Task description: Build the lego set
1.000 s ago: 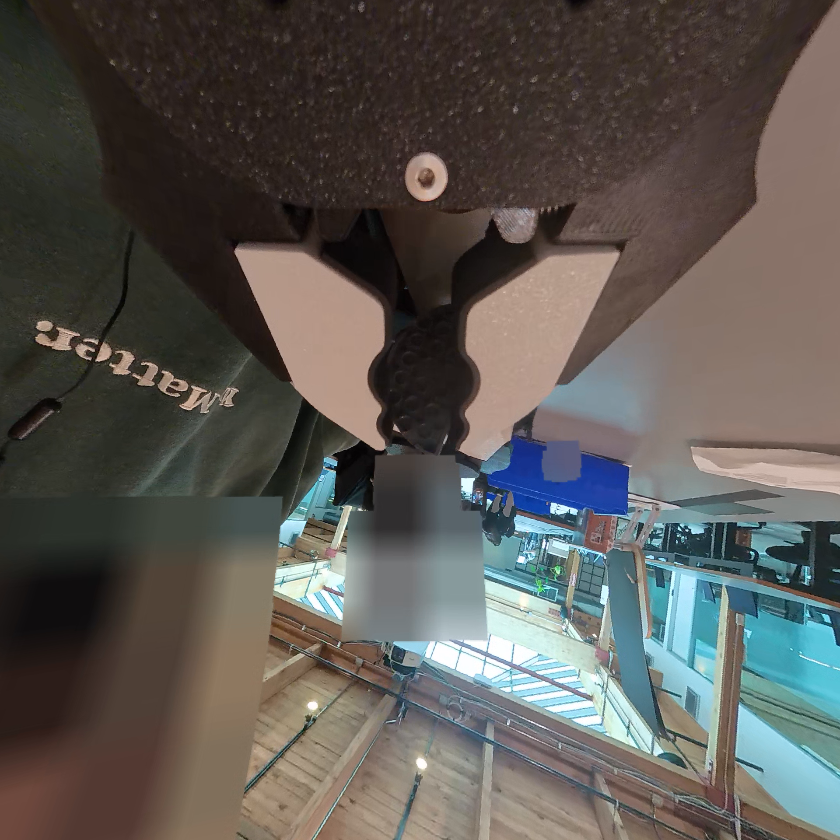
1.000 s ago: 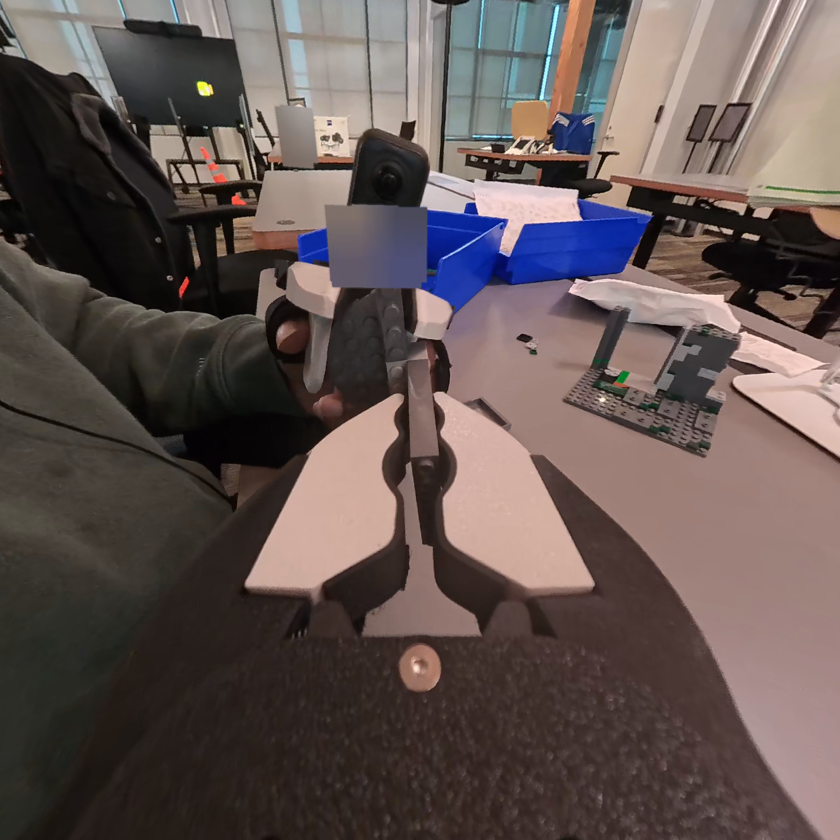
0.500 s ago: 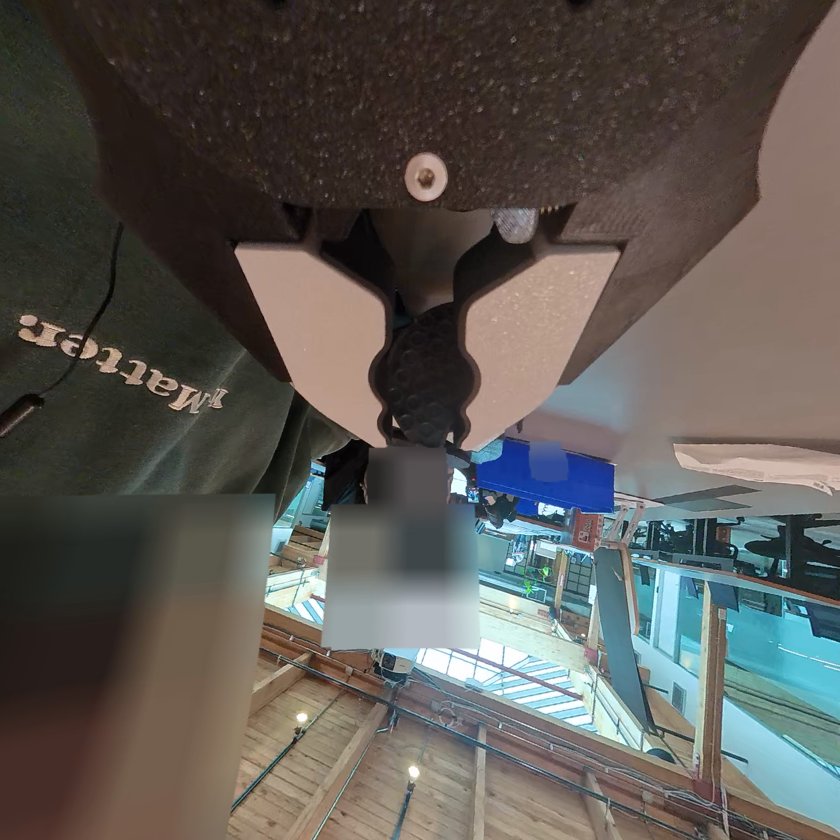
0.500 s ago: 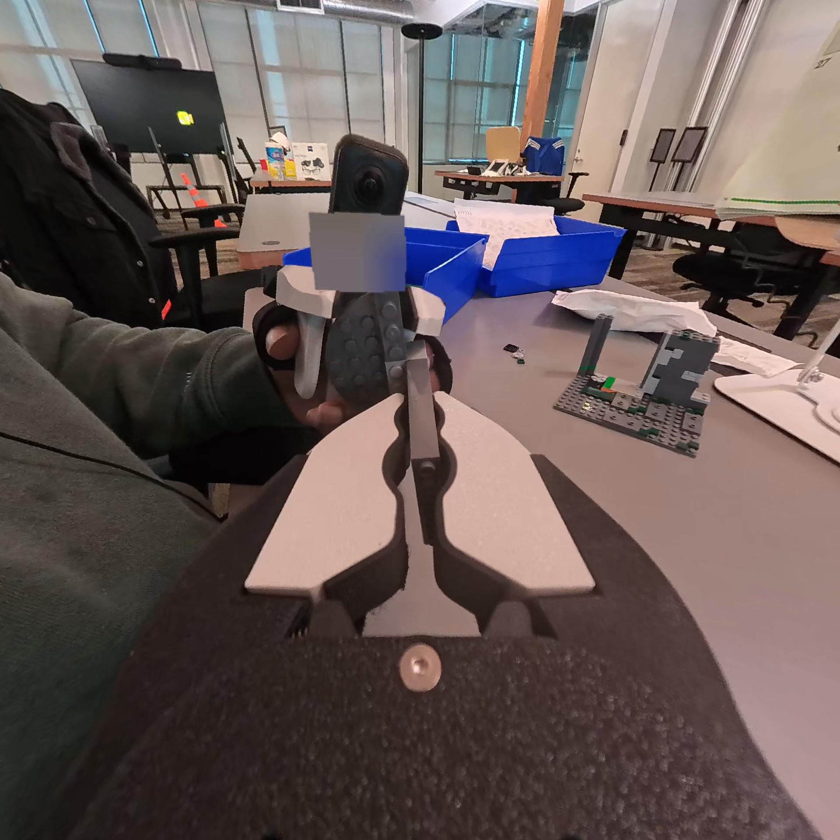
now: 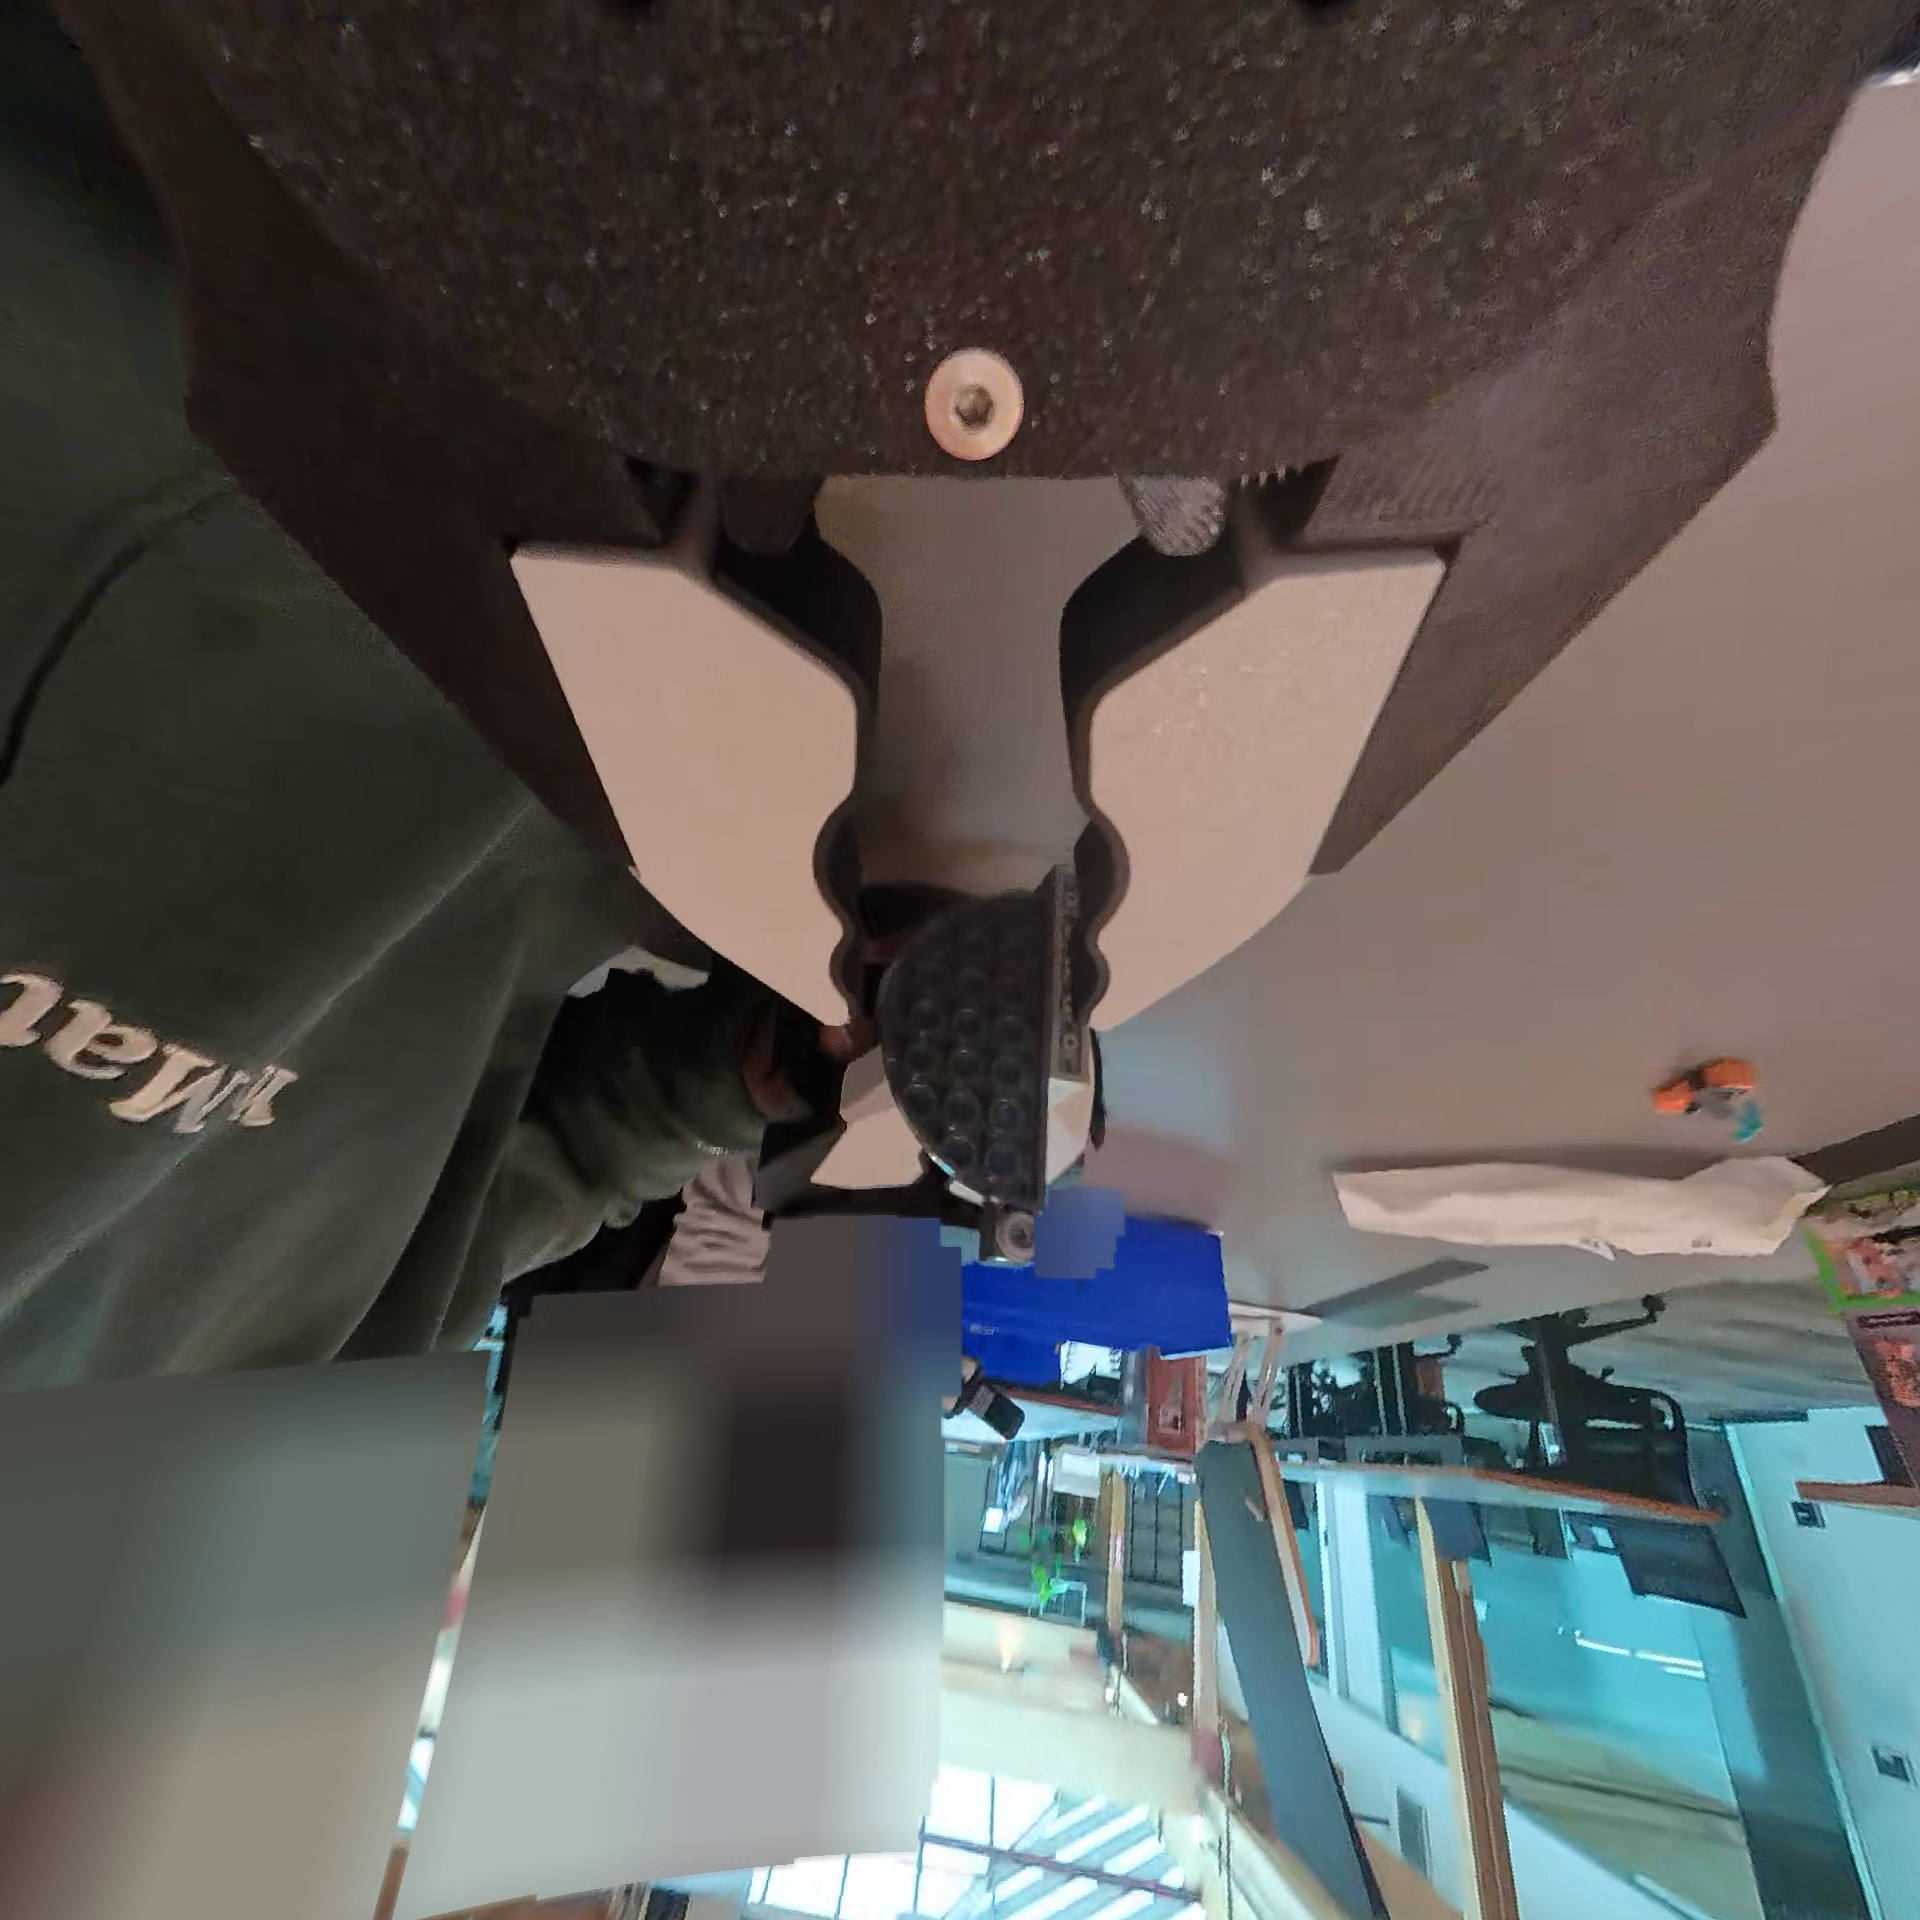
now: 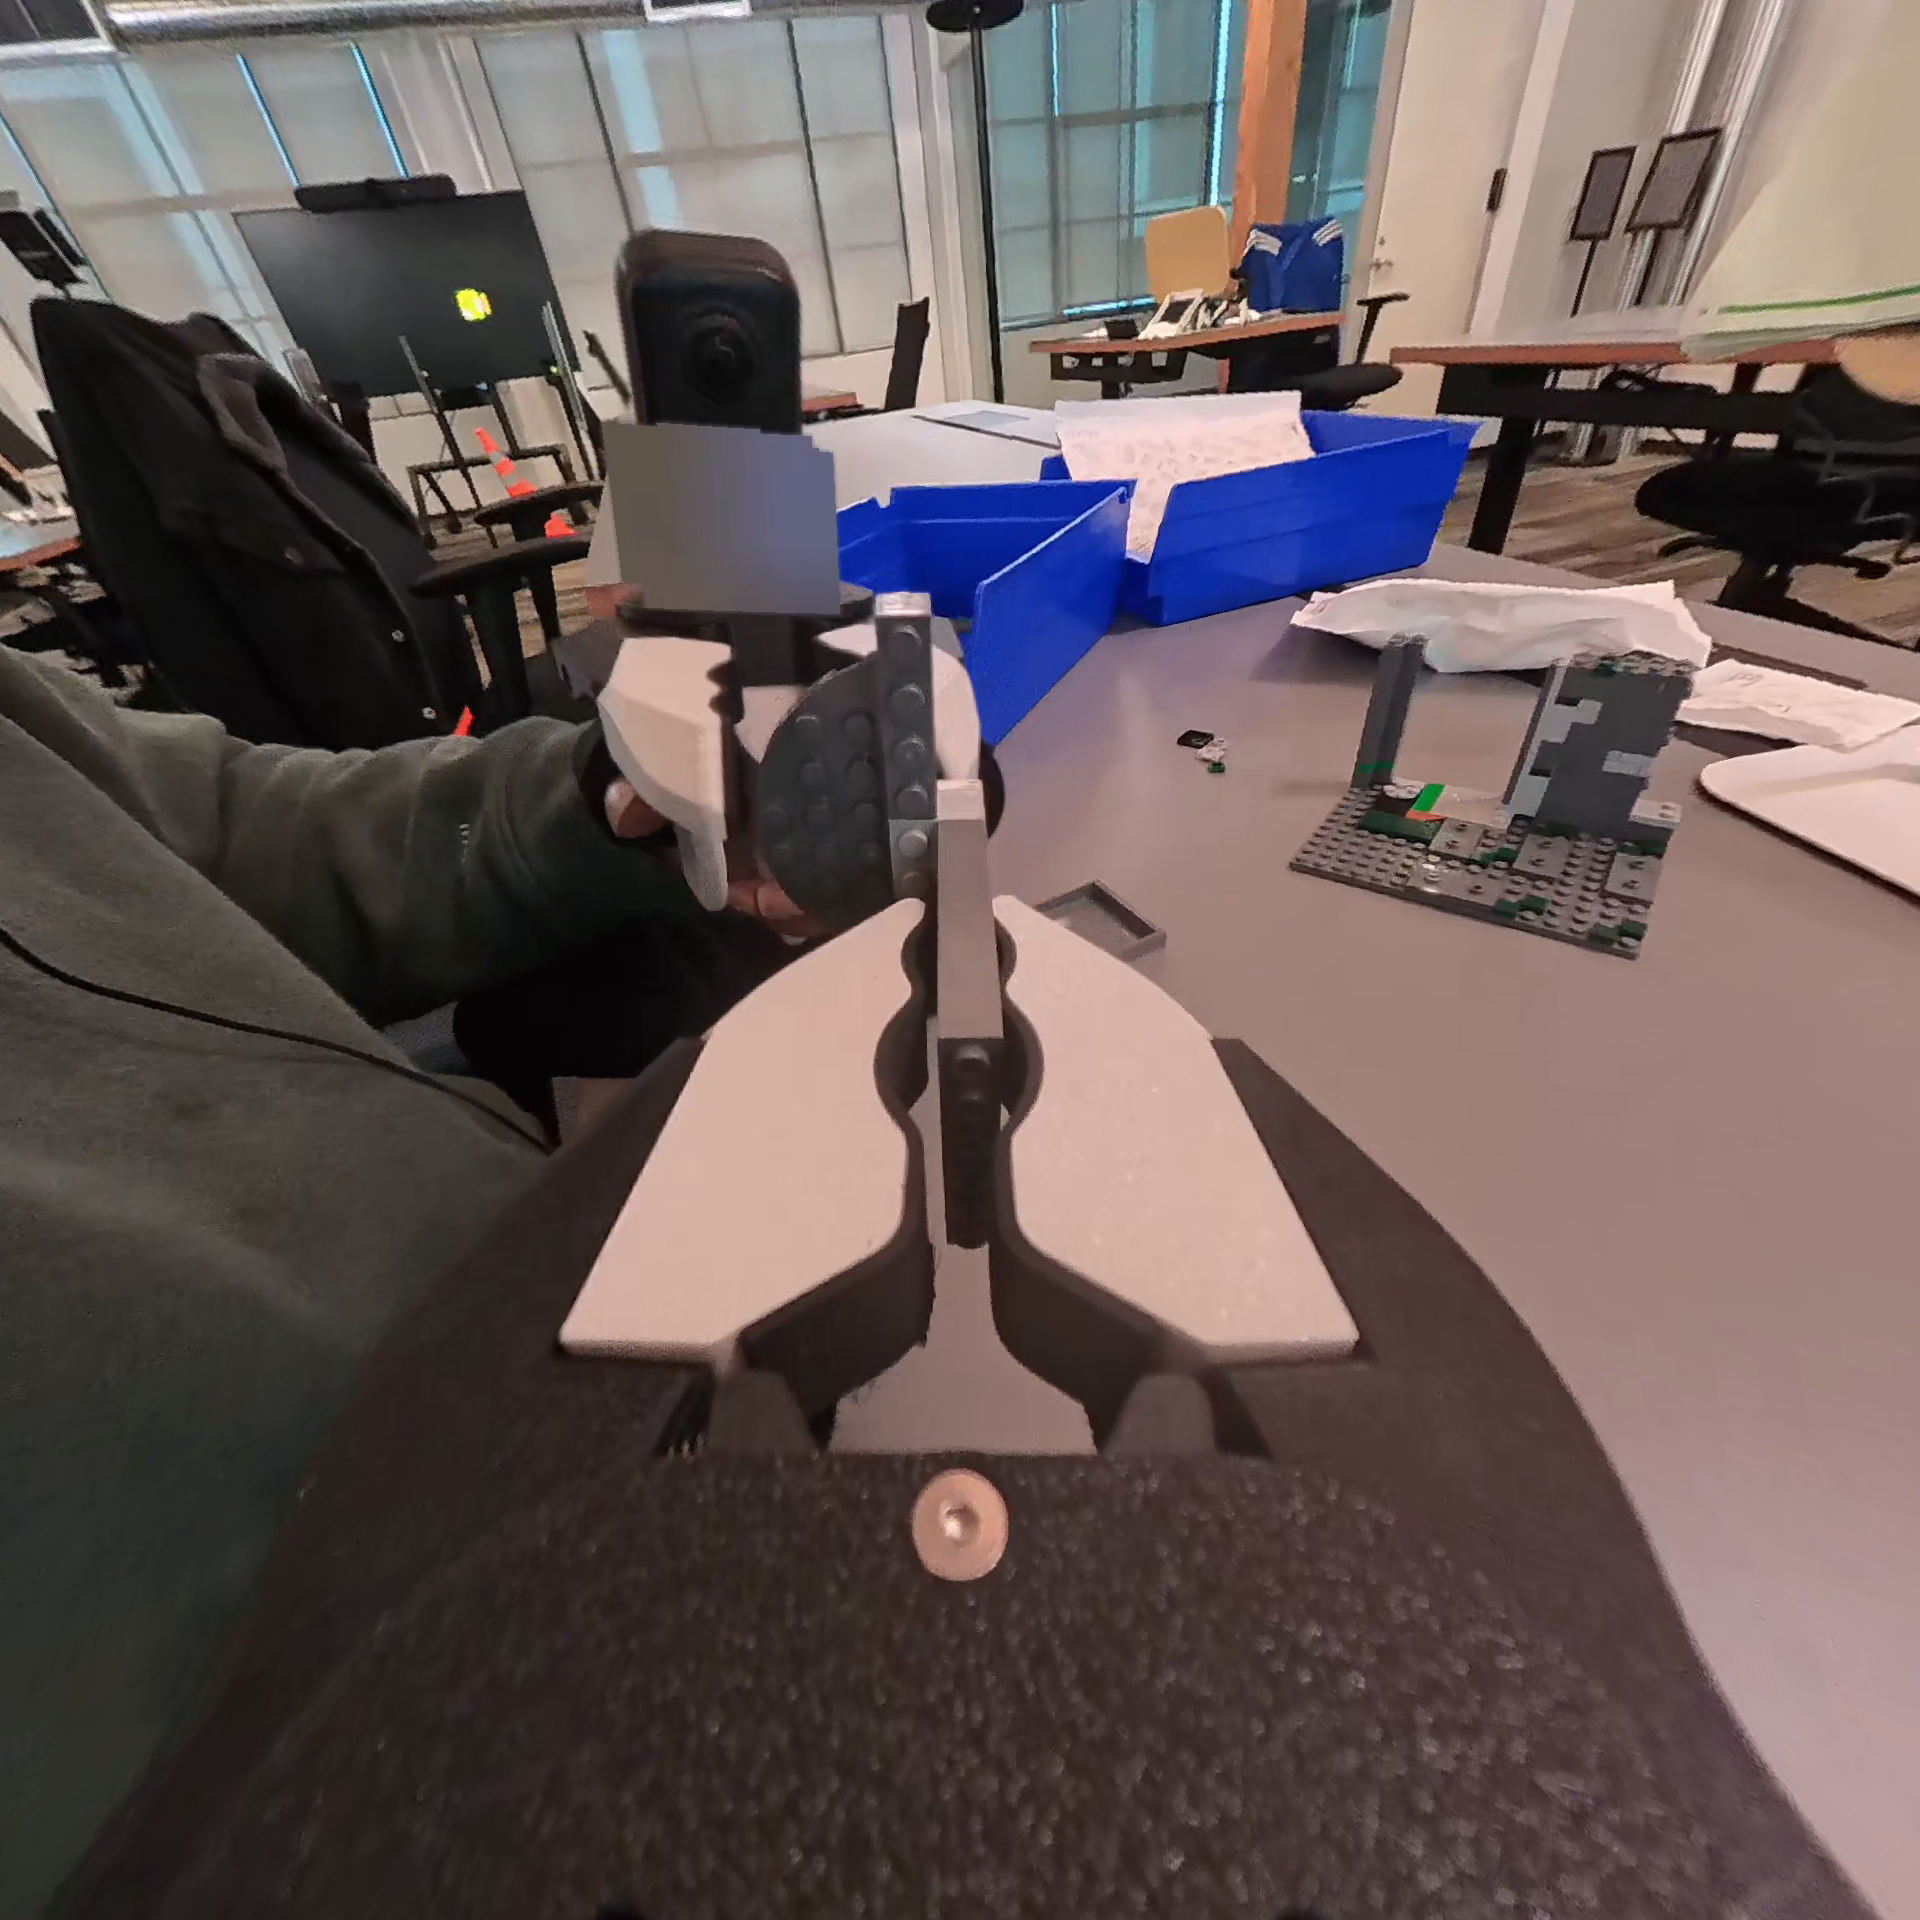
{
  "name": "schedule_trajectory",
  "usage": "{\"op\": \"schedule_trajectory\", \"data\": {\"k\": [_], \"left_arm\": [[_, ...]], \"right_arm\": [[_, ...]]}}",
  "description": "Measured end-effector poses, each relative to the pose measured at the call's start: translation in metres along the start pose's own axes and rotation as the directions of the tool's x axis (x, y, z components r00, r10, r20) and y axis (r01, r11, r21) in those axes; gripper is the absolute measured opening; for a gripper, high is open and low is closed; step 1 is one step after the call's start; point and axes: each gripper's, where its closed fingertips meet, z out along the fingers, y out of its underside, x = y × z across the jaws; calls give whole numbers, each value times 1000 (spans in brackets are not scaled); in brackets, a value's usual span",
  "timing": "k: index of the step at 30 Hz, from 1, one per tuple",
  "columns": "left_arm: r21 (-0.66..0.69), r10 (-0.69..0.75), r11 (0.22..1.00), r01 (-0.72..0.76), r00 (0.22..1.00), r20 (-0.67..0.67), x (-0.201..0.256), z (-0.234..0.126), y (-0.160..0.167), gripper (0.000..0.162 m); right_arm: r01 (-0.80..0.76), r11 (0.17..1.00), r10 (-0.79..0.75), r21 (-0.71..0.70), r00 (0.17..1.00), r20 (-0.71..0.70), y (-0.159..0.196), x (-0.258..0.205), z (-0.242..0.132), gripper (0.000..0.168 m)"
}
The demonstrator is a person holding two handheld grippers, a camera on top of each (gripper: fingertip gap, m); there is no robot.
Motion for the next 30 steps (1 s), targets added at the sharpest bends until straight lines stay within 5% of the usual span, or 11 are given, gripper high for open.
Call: {"op": "schedule_trajectory", "data": {"k": [13,30], "left_arm": [[-162,130,979,-122,991,37,7,16,18,26],[-190,123,974,-120,992,2,9,16,29,25]], "right_arm": [[145,988,-145,-45,989,-3,6,-3,-9,6],[181,977,-180,-116,984,13,17,-5,-10,6]]}}
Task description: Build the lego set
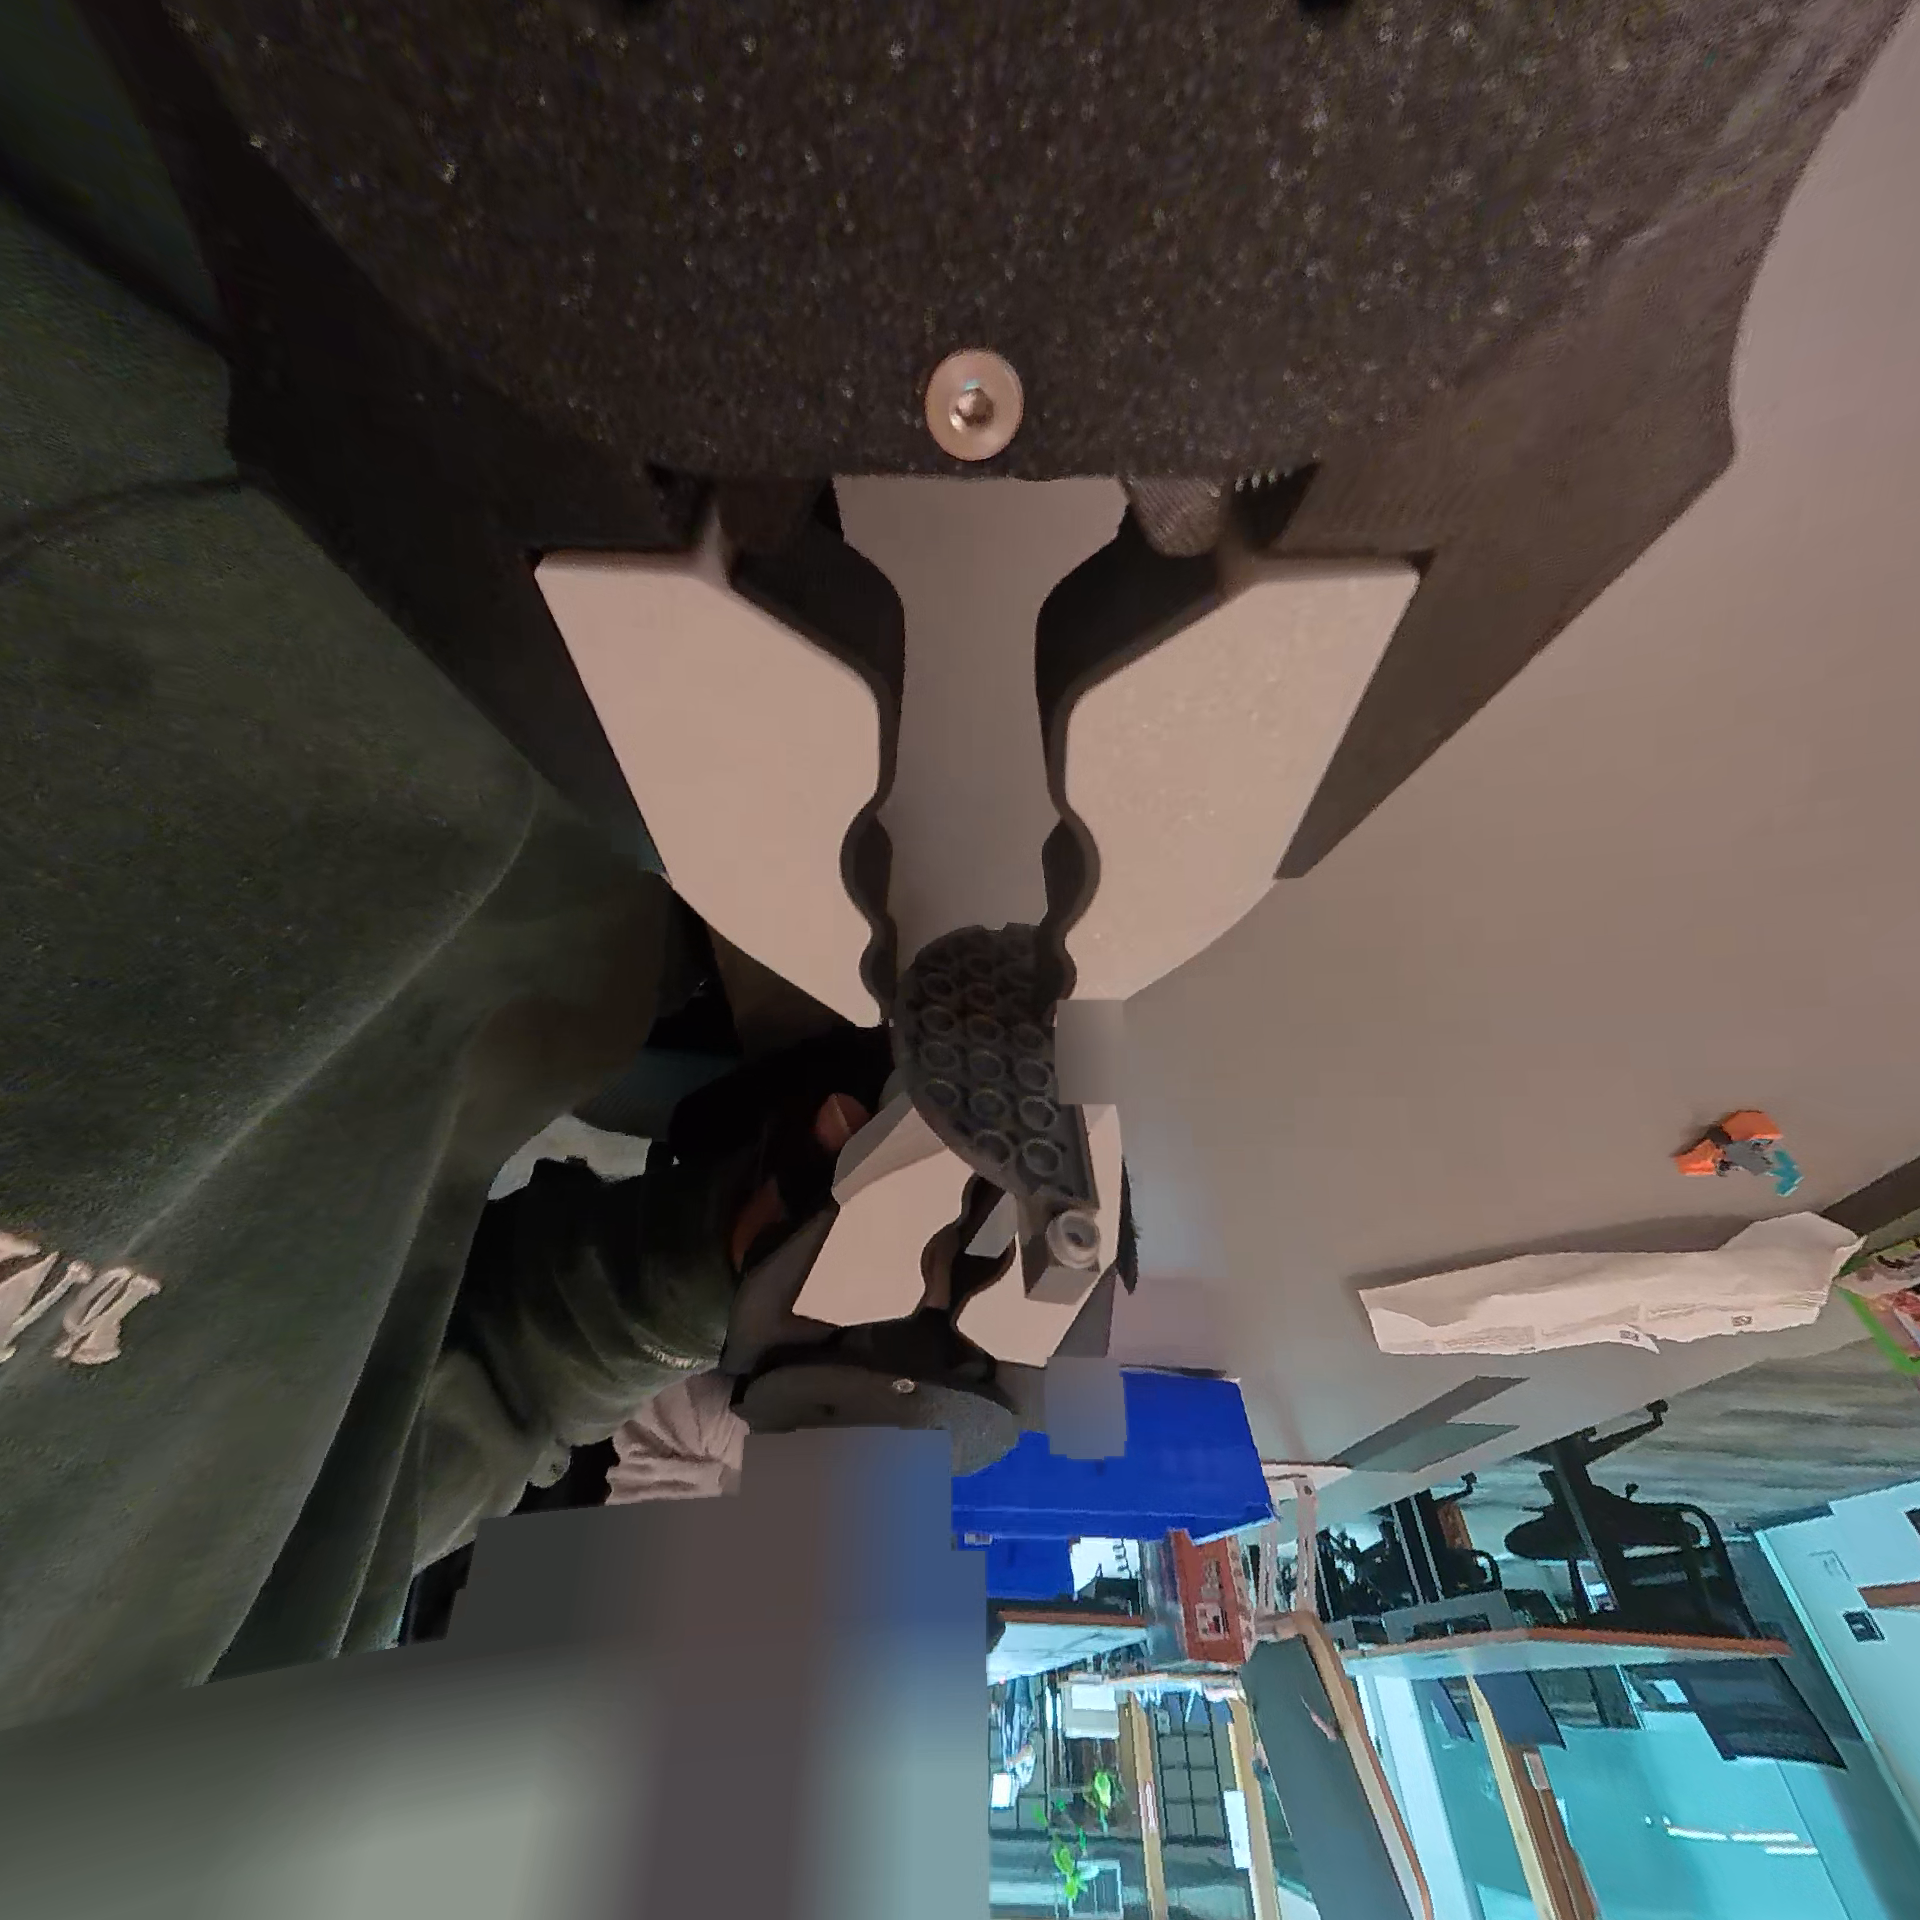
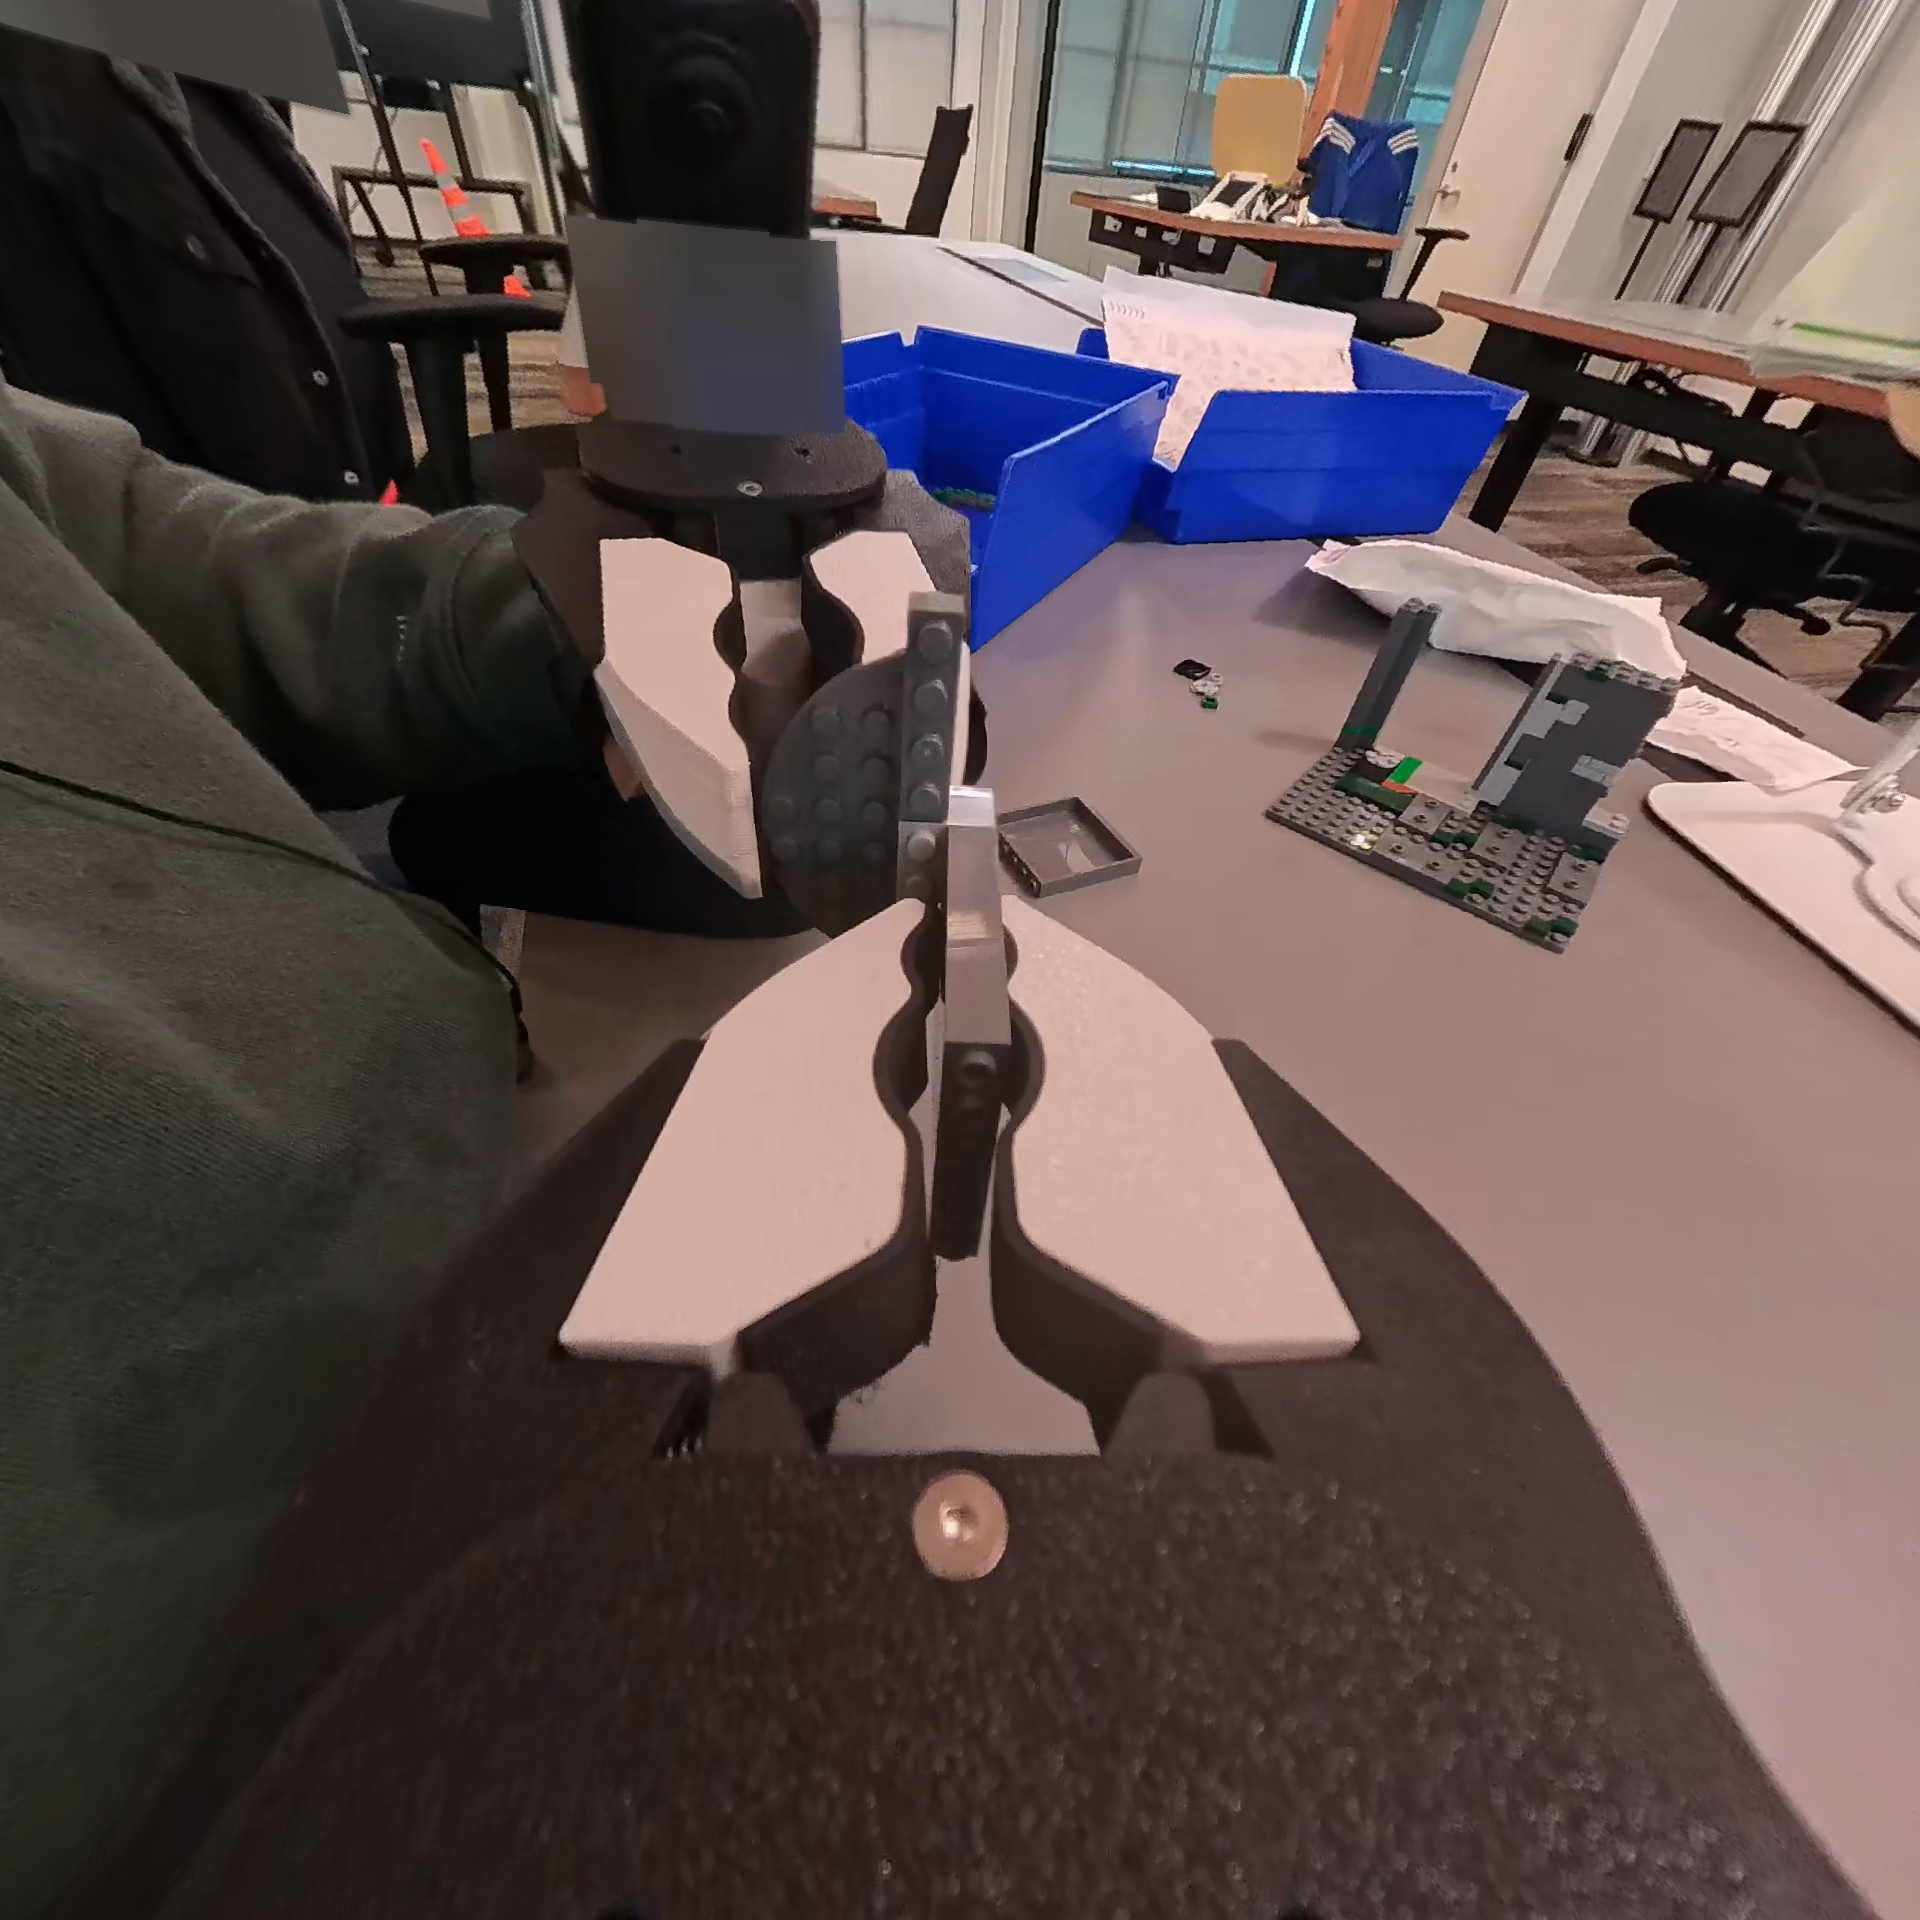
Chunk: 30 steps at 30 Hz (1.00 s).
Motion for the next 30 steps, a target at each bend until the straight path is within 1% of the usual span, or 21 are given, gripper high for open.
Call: {"op": "schedule_trajectory", "data": {"k": [4,5,6,7,8,10,14,17,21,24,26,28,30], "left_arm": [[70,-34,997,34,999,5,-5,-3,-9,25],[86,-41,995,40,999,9,-6,-5,-11,23],[111,-52,993,50,998,18,-9,-8,-14,16],[125,-65,990,63,998,17,-11,-10,-15,16],[130,-72,989,70,997,8,-10,-10,-15,16],[118,-65,991,62,998,23,-11,-8,-12,17],[115,-88,990,85,996,23,-13,-8,-9,17],[102,-113,989,111,994,14,-14,-6,-5,18],[92,-139,986,136,990,22,-17,-10,-4,26],[62,-131,990,127,989,65,-24,-15,-1,26],[33,-118,993,115,985,123,-33,-21,2,26],[-14,-98,995,102,978,187,-44,-27,9,26],[-61,-85,993,102,969,232,-53,-31,16,25]], "right_arm": [[-12,1000,12,-2,1000,-12,-8,4,0,7],[-11,1000,11,-2,1000,-19,-9,6,1,7],[-10,1000,9,-3,1000,-27,-10,8,1,8],[-10,1000,10,-3,1000,-23,-11,8,1,11],[-20,1000,20,-6,1000,-20,-11,8,2,12],[-24,999,23,-22,999,-34,-9,11,4,7],[-52,998,52,-24,998,-28,-6,13,5,7],[-64,996,62,-63,998,-26,-3,16,5,7],[-100,978,104,-183,995,12,10,23,3,6],[-115,957,130,-265,991,37,21,30,1,6],[-102,935,128,-338,990,56,31,35,-1,6],[-55,893,107,-447,990,92,43,42,-3,6],[4,824,99,-567,984,150,55,50,-6,6]]}}
